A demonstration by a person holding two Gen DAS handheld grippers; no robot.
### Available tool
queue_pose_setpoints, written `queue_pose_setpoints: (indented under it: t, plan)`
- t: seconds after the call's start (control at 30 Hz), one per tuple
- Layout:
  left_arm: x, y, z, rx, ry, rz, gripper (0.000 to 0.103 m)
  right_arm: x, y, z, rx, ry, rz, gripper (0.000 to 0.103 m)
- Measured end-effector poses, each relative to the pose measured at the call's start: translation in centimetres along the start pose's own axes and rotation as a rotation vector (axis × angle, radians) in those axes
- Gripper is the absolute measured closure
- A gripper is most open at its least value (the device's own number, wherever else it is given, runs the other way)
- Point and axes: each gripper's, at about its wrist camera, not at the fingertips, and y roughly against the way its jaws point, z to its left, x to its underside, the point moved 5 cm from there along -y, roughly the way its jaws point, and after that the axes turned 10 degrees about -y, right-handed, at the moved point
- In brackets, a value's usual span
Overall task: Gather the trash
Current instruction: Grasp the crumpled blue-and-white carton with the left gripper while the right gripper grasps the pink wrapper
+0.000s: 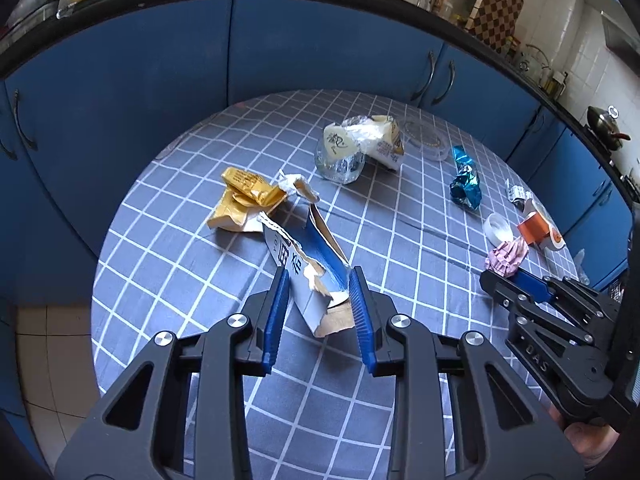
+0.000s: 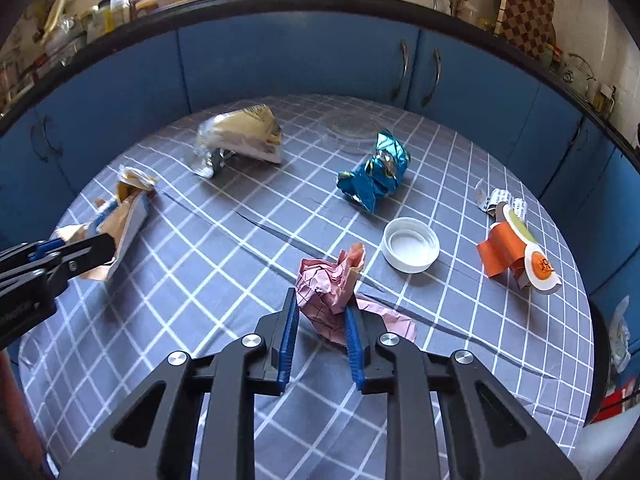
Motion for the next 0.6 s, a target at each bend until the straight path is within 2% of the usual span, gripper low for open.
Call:
queue_pose_setpoints:
  t: [0.37,0.6]
  plan:
    - [-0.9,2.6,-1.4,0.011,-0.014,-0.061,0.072,-0.3,3.8,-0.6,-0.008,0.0,-0.058,0.081]
    - [-1.1,4.3,-1.7,0.058,-0.002,-0.093,0.072,-0.1,5.9,-0.7,-0.012,0.002,-0.084,0.081]
